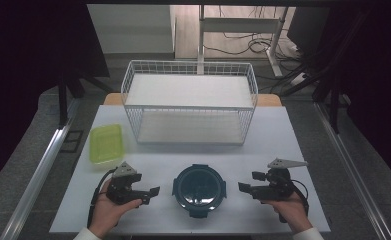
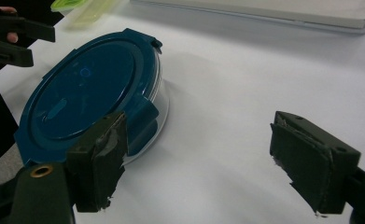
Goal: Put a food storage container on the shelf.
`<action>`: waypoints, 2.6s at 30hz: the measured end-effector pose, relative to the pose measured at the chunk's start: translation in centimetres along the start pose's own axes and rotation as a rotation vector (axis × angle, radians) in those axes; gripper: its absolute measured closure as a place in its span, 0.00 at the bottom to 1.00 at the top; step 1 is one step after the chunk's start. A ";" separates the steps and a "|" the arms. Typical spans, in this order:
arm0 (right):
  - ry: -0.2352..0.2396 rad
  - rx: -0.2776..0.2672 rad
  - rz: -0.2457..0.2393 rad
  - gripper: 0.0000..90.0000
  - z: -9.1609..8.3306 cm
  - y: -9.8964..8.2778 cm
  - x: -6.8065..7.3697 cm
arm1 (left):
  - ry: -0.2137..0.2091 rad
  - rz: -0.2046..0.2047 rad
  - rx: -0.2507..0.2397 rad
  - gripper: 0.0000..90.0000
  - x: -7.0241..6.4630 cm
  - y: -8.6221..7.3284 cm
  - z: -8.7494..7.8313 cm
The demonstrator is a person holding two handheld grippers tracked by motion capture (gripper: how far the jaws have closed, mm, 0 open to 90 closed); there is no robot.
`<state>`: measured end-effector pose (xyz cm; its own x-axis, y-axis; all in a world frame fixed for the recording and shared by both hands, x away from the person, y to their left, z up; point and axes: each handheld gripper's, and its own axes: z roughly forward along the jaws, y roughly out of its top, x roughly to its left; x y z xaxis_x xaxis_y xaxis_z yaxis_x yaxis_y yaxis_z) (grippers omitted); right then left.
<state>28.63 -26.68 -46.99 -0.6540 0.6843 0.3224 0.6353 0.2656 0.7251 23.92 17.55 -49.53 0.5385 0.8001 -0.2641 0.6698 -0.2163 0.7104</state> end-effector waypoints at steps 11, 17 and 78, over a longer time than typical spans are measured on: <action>0.096 0.014 0.092 0.19 1.1 -0.5 -0.1 | -0.146 -0.094 0.029 0.09 -0.5 1.1 1.5; 0.142 0.045 0.108 0.18 1.8 -0.6 0.7 | -0.226 -0.149 0.039 0.09 -1.3 1.4 2.3; 0.268 0.170 0.411 0.38 6.9 -0.3 2.0 | -0.404 -0.312 0.122 0.32 -2.4 2.5 7.1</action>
<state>29.97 -20.68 -50.79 -0.4049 0.5632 0.7203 0.9049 0.1338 0.4040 27.90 11.15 -51.76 0.4422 0.5626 -0.6986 0.8715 -0.0851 0.4830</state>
